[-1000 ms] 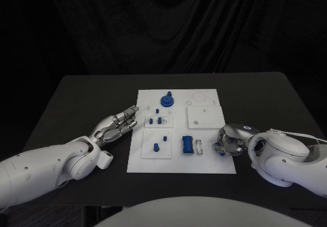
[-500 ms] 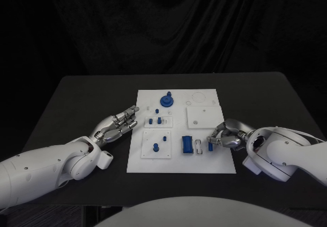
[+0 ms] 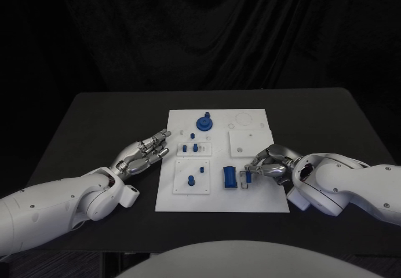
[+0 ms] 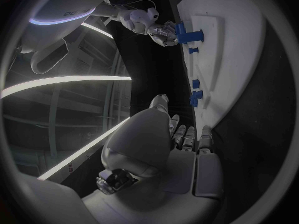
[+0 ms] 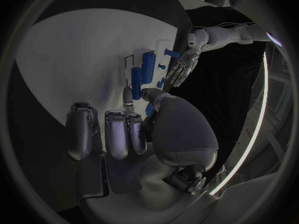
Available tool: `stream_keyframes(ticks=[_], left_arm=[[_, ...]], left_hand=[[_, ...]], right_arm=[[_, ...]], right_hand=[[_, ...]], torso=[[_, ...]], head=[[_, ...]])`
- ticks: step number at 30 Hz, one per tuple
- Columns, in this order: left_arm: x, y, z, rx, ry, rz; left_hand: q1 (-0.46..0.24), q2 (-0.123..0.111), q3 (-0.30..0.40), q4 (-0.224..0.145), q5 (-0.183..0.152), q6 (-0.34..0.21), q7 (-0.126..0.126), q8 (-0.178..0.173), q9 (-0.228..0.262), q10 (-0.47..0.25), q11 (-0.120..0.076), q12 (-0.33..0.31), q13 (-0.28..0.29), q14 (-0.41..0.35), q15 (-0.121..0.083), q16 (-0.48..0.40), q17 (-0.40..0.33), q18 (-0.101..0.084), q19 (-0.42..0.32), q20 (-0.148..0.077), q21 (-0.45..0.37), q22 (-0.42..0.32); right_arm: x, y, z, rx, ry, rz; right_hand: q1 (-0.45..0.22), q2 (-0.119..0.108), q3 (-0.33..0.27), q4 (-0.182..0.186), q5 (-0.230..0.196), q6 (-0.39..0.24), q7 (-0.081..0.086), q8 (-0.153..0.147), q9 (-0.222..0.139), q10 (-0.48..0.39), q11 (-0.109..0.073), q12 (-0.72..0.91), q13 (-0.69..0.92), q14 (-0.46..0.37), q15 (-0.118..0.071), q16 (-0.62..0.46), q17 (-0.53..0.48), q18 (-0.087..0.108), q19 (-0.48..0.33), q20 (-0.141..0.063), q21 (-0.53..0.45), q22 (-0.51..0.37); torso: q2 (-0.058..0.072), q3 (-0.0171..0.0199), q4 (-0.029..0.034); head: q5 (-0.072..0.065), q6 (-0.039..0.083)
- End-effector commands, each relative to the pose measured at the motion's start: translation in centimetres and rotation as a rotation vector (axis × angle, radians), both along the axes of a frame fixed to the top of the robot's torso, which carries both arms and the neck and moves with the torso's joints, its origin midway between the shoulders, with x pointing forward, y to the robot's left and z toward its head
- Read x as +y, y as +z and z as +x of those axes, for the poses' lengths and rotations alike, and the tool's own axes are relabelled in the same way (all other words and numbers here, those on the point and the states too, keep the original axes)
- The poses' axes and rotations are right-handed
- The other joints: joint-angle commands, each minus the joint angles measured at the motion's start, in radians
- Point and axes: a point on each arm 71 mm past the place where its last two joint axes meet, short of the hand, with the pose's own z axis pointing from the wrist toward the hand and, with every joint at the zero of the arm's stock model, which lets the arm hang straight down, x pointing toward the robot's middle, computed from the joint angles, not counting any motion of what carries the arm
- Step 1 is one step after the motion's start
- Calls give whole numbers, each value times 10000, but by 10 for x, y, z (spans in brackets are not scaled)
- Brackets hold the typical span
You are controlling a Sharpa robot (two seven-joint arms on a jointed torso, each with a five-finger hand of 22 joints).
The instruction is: Assemble the parts on the task board
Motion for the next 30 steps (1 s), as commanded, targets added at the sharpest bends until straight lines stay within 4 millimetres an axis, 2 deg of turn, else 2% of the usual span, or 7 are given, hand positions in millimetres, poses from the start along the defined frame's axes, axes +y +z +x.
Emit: stream_keyframes(ticks=[1, 12, 21, 25, 28, 29, 30], left_arm=[[-3, 12, -2, -1384, -271, -1050], [-5, 11, -1, -1329, -358, -1094], [-6, 11, -1, -1289, -384, -1093], [-6, 11, -1, -1270, -394, -1090], [-6, 10, -1, -1256, -404, -1089], [-6, 10, -1, -1252, -407, -1089], [-6, 10, -1, -1246, -411, -1090]], left_hand=[[76, 55, 63, -2, 9, 10, 78, -32, -7, -1, 55, 10, -8, -4, 6, -36, -14, 105, 20, 68, -20, 0], [83, 57, 67, -6, 10, 2, 85, -33, -8, -5, 59, 9, -9, -4, 14, -36, -14, 107, 20, 71, -20, 1], [94, 64, 76, -9, 7, -17, 99, -36, -11, -14, 66, 7, -11, -4, 32, -36, -14, 108, 20, 83, -20, 0], [100, 69, 82, -9, 1, -27, 106, -38, -12, -17, 74, 6, -12, -4, 48, -36, -14, 106, 20, 94, -20, 1], [100, 69, 82, -9, 1, -27, 106, -38, -12, -17, 74, 6, -12, -4, 48, -36, -14, 106, 20, 94, -20, 1], [100, 69, 82, -9, 1, -27, 106, -38, -12, -17, 74, 6, -12, -4, 48, -36, -14, 106, 20, 94, -20, 1], [106, 73, 87, -10, -5, -46, 114, -42, -14, -21, 81, 5, -13, -4, 68, -36, -14, 104, 21, 108, -20, 1]], right_arm=[[2, -3, -1, 306, 245, -14], [5, -7, -2, 498, 712, -424], [6, -9, -2, 549, 915, -664], [6, -10, -2, 594, 957, -705], [6, -10, -2, 644, 980, -744], [6, -11, -2, 662, 985, -758], [6, -11, -2, 688, 992, -777]], right_hand=[[-61, -6, 100, -148, 39, 104, -142, 56, 22, 1059, -52, 27, 2635, 790, -75, -45, 1226, -72, 293, -87, -51, 2012], [-125, -24, -137, -156, -205, -5, -119, 25, 109, 1059, -30, 27, 2635, 776, -57, -71, 1167, -36, 224, -74, -200, 1961], [-230, -13, -437, -94, -794, -110, -84, -35, 195, 1059, 3, 27, 2635, 762, -28, -101, 1097, -10, 170, -46, -318, 1922], [-311, 20, -612, -6, -1253, -139, -66, -79, 237, 1059, 22, 27, 2635, 764, -10, -99, 1101, 0, 150, -27, -365, 1908], [-348, 20, -661, 29, -1324, -151, -57, -96, 244, 1059, 30, 27, 2635, 762, -5, -103, 1090, 12, 130, -23, -414, 1892], [-406, 20, -718, 81, -1455, -164, -46, -114, 248, 1059, 40, 27, 2635, 763, 4, -99, 1099, 18, 117, -17, -445, 1882], [-522, 29, -846, 194, -1882, -202, -22, -155, 257, 1059, 63, 27, 2635, 767, 24, -91, 1115, 23, 104, -1, -476, 1873]], torso=[[15, -1, 3], [2, -7, -7], [-12, 1, -8], [-12, 3, -13], [-11, 6, -7], [-8, 7, -6], [-7, 5, -5]], head=[[-11, 0], [-7, 0], [38, 0], [50, 0], [43, 0], [43, 0], [43, 0]])
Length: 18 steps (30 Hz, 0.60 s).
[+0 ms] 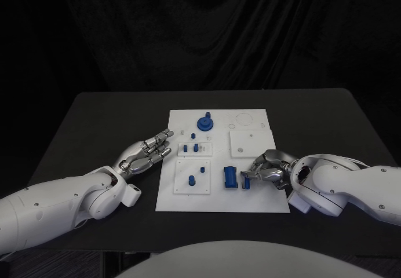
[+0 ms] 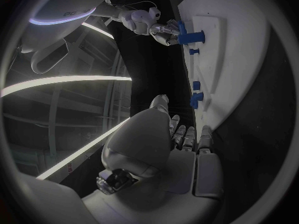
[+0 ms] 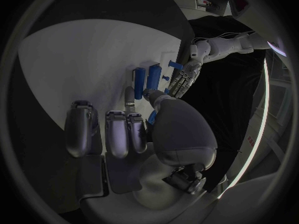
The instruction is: Assemble the parts on the task board
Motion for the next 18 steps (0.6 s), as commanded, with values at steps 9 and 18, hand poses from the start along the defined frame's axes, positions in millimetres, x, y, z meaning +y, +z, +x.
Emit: stream_keyframes(ticks=[9, 18], left_arm=[[-3, 11, -2, -1224, -328, -1050], [-3, 10, -1, -1143, -308, -1088]], left_hand=[[69, 34, 61, 18, -7, -19, 83, -43, -15, -14, 74, 4, -14, -4, 80, -36, -9, 101, -18, 77, -20, 2], [83, 44, 75, 15, -4, -25, 106, -43, -15, -25, 86, 2, -16, -4, 114, -36, -9, 95, -17, 103, -18, 4]], right_arm=[[0, -3, -2, 264, 247, -405], [-1, -3, -1, 145, 232, -424]], right_hand=[[-616, -32, -714, 514, -1704, -207, 135, -174, 84, 1060, 147, 27, 2629, 772, 98, -42, 1131, 49, 61, 70, -185, 1839], [-730, 20, -946, 685, -2145, -240, 149, -181, 134, 1060, 164, 27, 2629, 769, 113, -43, 1118, 64, 39, 92, -253, 1821]], torso=[[-7, -3, -8], [-6, -2, -2]], head=[[23, 0], [37, 0]])
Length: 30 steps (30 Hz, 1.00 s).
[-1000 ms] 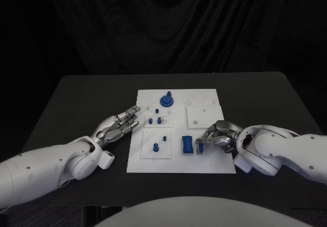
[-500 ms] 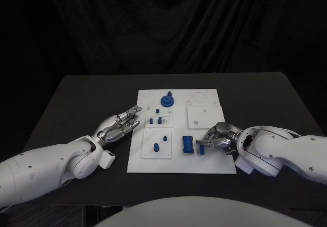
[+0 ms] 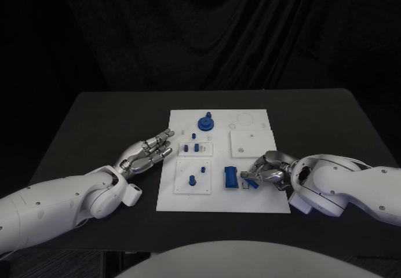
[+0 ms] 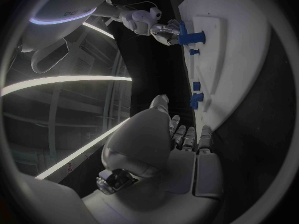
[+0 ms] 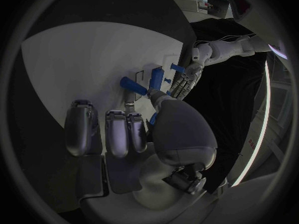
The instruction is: Assemble the parts on the task board
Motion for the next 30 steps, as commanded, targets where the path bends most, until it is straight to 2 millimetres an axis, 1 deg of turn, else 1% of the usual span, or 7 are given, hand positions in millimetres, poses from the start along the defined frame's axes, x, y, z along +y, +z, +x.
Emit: stream_keyframes(ticks=[1, 3, 10, 15, 17, 21, 30], left_arm=[[-2, 11, -1, -1107, -195, -1130], [-2, 10, 0, -931, -41, -1309], [0, 10, 1, -731, 171, -1527], [0, 10, 1, -693, 214, -1566], [0, 10, 1, -687, 221, -1572], [0, 9, 1, -674, 220, -1581], [0, 9, 2, -655, 226, -1571]], left_hand=[[83, 44, 59, -2, -4, 10, 72, -43, -15, 11, 51, 2, -15, 32, 75, -36, -10, 95, 20, 67, -18, 4], [101, 37, 66, -14, 2, 60, 95, -33, -7, 21, 60, 5, -13, 32, 86, -36, -10, 93, 21, 80, -18, 5], [160, 41, 105, -40, 40, 157, 157, -11, 6, 13, 79, 3, -14, 32, 121, -36, -10, 88, 24, 107, -16, 6], [160, 41, 105, -40, 40, 157, 157, -11, 6, 13, 79, 3, -14, 32, 121, -36, -10, 88, 24, 107, -16, 6], [160, 41, 105, -40, 40, 157, 157, -11, 6, 13, 79, 3, -14, 32, 121, -36, -10, 88, 24, 107, -16, 6], [176, 37, 113, -47, 53, 170, 163, -7, 8, 17, 84, 4, -13, 32, 130, -36, -10, 87, 25, 113, -15, 7], [176, 37, 113, -47, 53, 170, 163, -7, 8, 17, 84, 4, -13, 32, 130, -36, -10, 87, 25, 113, -15, 7]], right_arm=[[-1, -1, -1, 34, 53, -158], [-1, -1, -1, 19, 57, -151], [-1, -2, -1, 66, 138, -163], [-1, -2, -2, 189, 412, -229], [-1, -2, -3, 189, 552, -300], [-1, -2, -3, 149, 796, -447], [-3, -2, -5, 33, 1404, -762]], right_hand=[[-107, 1, -67, 25, -85, -28, 9, -29, 19, 1061, 89, 27, 2631, 778, 49, -43, 1118, 66, 36, 93, -56, 1818], [-172, 35, -164, 117, -234, -30, 10, -23, 40, 1061, 91, 27, 2631, 778, 51, -42, 1117, 66, 37, 97, -59, 1819], [-134, 73, -296, 152, -28, 7, -14, 40, 103, 1061, 72, 27, 2631, 767, 40, -59, 1072, 82, 11, 92, -126, 1799], [-153, 26, -454, 201, -95, -165, 23, -9, 116, 1061, 100, 27, 2631, 743, 57, -95, 987, 109, -45, 100, -259, 1759], [-298, -104, -693, 313, -141, -400, 83, -105, 99, 1061, 154, 27, 2631, 715, 103, -124, 922, 137, -114, 131, -407, 1715], [-563, -161, -1070, 599, -958, -699, 170, -261, 23, 1061, 238, 27, 2631, 658, 179, -186, 776, 186, -230, 198, -656, 1643], [-155, -188, -1342, 504, -918, -990, 310, -473, -184, 1061, 368, 27, 2631, 544, 301, -297, 509, 276, -441, 318, -1108, 1518]], torso=[[-1, 0, 3], [1, 0, 1], [-2, 0, 1], [0, 0, 0], [-3, -1, 0], [4, -1, -4], [-1, -1, 2]], head=[[-5, 0], [-8, 0], [3, 0], [19, 0], [18, 0], [20, 0], [25, 0]])
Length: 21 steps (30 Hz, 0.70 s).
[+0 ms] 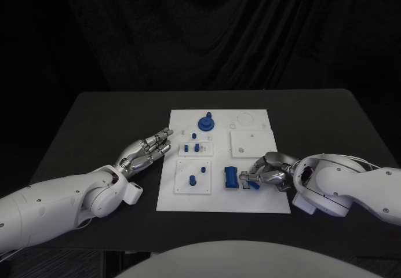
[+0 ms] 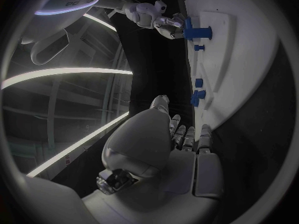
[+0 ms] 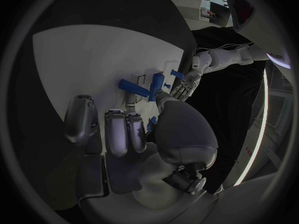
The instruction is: Assemble the parts on the task board
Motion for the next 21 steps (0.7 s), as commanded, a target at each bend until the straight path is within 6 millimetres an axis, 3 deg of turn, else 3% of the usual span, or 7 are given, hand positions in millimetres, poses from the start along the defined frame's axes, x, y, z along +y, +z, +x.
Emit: stream_keyframes(ticks=[1, 9, 11, 14, 21], left_arm=[[-1, 10, -1, -1126, -46, -970], [0, 10, 0, -1111, -47, -958], [0, 10, 0, -1105, -48, -956], [0, 9, 0, -1099, -48, -949], [0, 9, 0, -1081, -59, -943]], left_hand=[[124, -15, 61, -18, 53, 25, 18, -7, 8, 17, 84, 5, -14, -4, 96, -36, -17, 86, -13, 78, -16, 6], [132, -16, 68, -20, 57, 32, 24, -6, 8, 17, 89, 5, -13, -4, 102, -36, -17, 85, -10, 83, -15, 9], [132, -16, 68, -20, 57, 32, 24, -6, 8, 17, 89, 5, -13, -4, 102, -36, -17, 85, -10, 83, -15, 9], [132, -16, 68, -20, 57, 32, 24, -6, 8, 17, 89, 5, -13, -4, 102, -36, -17, 85, -10, 83, -15, 9], [132, -16, 68, -20, 57, 32, 24, -6, 8, 17, 89, 5, -13, -4, 102, -36, -17, 85, -10, 83, -15, 9]], right_arm=[[0, -4, -4, 160, 637, -410], [-2, -3, -4, 63, 981, -464], [-2, -3, -4, 14, 1062, -484], [-3, -3, -4, -34, 1148, -490], [-3, -3, -4, -115, 1164, -478]], right_hand=[[187, -8, -109, -27, 75, -110, 35, -91, -152, 1037, 94, 27, 2634, 545, 86, -57, 509, 114, -109, 20, -126, 1518], [670, 14, -275, -223, 267, -337, 149, -203, -302, 1037, 209, 27, 2634, 420, 195, -152, 269, 205, -339, 128, -607, 1390], [1016, 21, -286, -424, 929, -389, 188, -215, -354, 1037, 244, 27, 2634, 367, 230, -179, 189, 229, -410, 169, -748, 1360], [1557, 30, -166, -801, 2580, -386, 226, -218, -425, 981, 278, -6, 2588, 324, 264, -183, 145, 246, -464, 200, -861, 1345], [1954, 79, 80, -1149, 3735, -202, 213, -167, -510, 1012, 266, 13, 2613, 326, 261, -146, 185, 245, -443, 208, -858, 1365]], torso=[[-1, 1, 2], [-3, 2, -5], [0, 5, -6], [3, 4, -8], [-2, 3, 1]], head=[[3, 0], [27, 0], [24, 0], [18, 0], [-1, 0]])
